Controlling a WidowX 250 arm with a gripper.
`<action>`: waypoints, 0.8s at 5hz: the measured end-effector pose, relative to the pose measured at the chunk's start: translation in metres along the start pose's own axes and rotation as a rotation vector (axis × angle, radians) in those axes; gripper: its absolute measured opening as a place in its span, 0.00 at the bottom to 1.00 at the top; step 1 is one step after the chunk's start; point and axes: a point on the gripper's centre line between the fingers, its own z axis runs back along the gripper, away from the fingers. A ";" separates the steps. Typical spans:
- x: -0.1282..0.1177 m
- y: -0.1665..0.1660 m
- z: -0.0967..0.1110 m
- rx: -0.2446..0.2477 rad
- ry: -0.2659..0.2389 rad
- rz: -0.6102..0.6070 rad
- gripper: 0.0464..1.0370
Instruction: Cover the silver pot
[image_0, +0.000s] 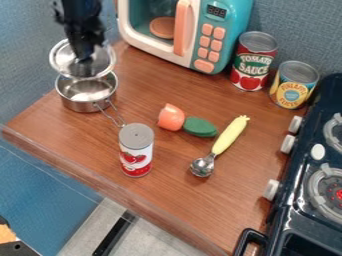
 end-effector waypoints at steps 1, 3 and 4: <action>-0.005 0.003 -0.018 -0.033 0.004 0.006 0.01; -0.008 -0.007 -0.039 -0.036 0.056 -0.038 0.01; -0.006 -0.008 -0.039 -0.037 0.065 -0.047 0.01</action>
